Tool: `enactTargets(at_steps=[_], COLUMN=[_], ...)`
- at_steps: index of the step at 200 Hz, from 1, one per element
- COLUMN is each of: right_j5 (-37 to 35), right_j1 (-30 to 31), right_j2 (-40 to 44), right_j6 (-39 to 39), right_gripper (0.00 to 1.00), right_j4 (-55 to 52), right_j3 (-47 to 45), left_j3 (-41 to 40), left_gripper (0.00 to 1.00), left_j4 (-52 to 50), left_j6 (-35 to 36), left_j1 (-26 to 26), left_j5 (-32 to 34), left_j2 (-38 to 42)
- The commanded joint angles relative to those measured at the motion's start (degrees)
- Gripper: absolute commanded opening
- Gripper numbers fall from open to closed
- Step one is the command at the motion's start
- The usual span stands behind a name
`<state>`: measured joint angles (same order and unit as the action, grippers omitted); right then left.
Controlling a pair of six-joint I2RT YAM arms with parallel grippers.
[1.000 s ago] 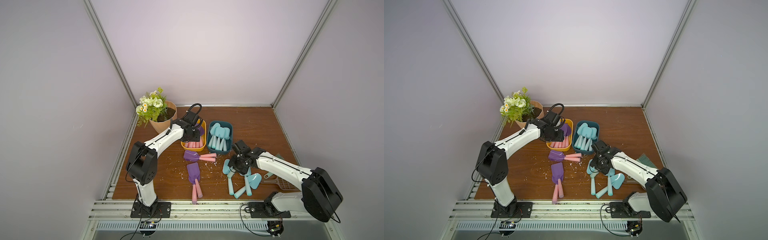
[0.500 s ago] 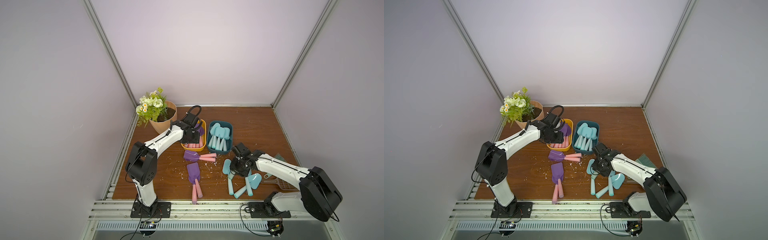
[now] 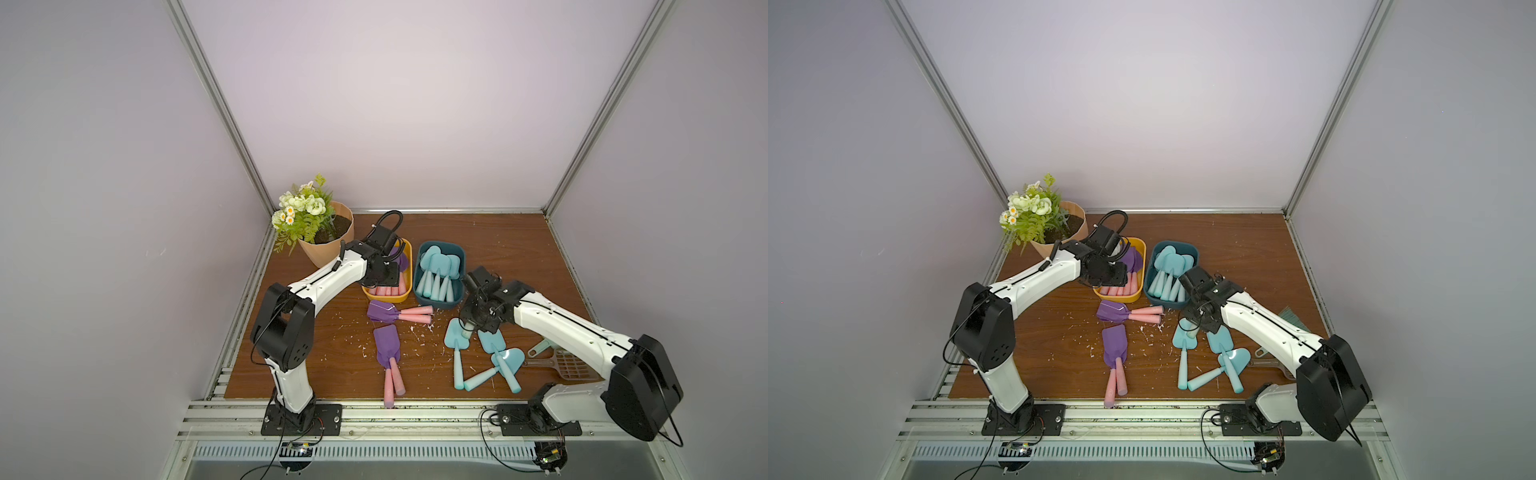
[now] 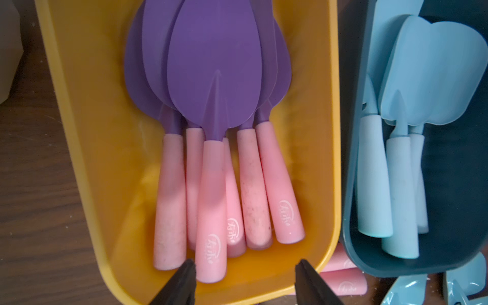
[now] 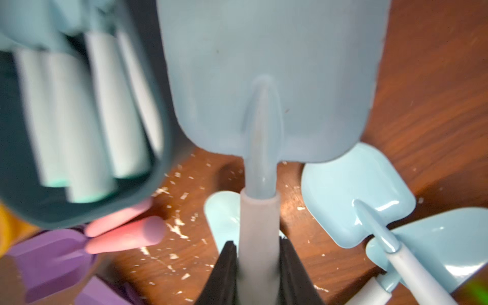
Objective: Sort the small shovels by color and place them into the storage box
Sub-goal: Pick up the shovel from the center of the board, then place the shovel in the storage box.
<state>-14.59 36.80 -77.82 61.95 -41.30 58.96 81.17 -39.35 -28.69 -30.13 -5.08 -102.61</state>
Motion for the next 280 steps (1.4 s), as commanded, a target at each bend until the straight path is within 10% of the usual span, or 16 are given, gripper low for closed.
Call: enactTargets(at_steps=[1,105,144,212,280], right_j5=[-9.7,-1.7,1.1,-3.7,-6.1], right_j1=[0.3,-3.5,-4.1,-4.2,-4.2], right_j2=[-1.6,-28.3,-28.7,-25.7,-20.2], right_j6=[-4.2,-20.2,-20.4,-21.1,-24.0], right_gripper=[0.1,0.09,0.13,0.57,0.59], right_j4=[-5.9,0.2,1.7,-1.9,-1.2], right_j3=[7.3,29.6,25.8,25.3,23.9], left_j3=[0.5,-5.7,-7.4,-10.9,-17.3], left_gripper=[0.62,0.63,0.63,0.64,0.68], left_j4=[-0.2,0.7,0.6,0.7,-0.4], left_j6=[0.4,0.1,-0.4,-2.6,-4.3], left_j1=[0.3,1.1,1.4,1.5,-5.3], left_j5=[0.5,3.8,4.5,3.4,-0.4], left_j2=[0.9,7.3,9.6,11.4,13.0])
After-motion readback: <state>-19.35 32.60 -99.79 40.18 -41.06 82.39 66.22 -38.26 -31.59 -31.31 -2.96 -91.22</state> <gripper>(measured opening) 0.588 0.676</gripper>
